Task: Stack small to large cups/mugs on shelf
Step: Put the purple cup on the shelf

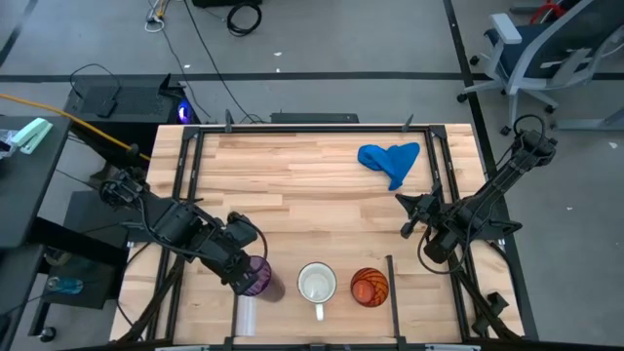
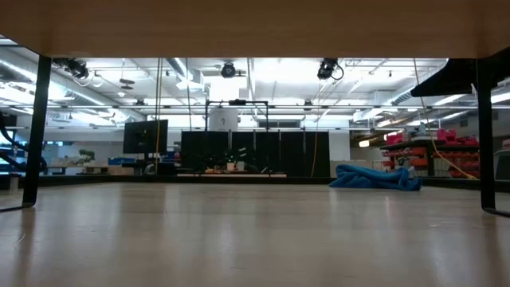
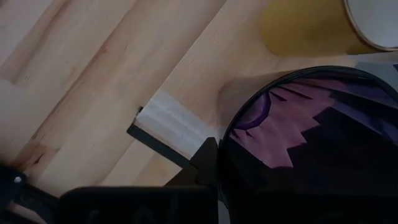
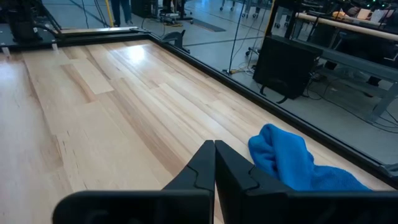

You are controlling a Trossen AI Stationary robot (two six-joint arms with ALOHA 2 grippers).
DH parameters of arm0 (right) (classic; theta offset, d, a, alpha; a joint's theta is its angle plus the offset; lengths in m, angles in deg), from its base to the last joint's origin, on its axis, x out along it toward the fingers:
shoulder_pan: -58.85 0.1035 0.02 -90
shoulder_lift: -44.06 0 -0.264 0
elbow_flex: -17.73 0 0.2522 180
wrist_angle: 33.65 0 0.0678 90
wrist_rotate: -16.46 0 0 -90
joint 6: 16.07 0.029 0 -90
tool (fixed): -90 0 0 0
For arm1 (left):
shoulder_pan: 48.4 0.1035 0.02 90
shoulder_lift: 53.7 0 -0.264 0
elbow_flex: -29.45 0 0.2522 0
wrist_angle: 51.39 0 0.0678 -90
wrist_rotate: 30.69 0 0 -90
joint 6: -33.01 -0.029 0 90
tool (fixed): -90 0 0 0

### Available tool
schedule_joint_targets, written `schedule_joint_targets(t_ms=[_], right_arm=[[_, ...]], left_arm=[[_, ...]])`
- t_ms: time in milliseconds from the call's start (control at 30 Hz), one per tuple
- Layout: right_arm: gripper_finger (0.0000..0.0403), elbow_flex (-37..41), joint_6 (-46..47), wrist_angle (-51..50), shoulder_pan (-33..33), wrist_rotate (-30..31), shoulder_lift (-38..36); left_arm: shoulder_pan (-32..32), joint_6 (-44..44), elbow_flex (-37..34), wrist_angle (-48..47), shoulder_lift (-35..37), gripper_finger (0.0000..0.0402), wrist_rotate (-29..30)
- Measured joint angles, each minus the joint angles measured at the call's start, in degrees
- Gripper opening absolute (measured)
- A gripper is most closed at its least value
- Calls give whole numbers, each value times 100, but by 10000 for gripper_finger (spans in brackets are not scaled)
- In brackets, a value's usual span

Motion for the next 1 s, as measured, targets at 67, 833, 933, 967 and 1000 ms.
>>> schedule_joint_targets(t_ms=[67,833,933,967,1000], right_arm=[[11,0,1,0,2,0,0],[11,0,34,2,0,0,0],[11,0,34,2,1,-1,0],[11,0,34,2,1,-1,0],[11,0,34,2,1,-2,0]], left_arm=[[-45,38,0,-35,4,12,16],[-223,153,142,-206,-39,12,279],[-223,155,142,-190,-44,12,276],[-223,156,142,-183,-44,12,275],[-223,155,143,-169,-44,12,276]])
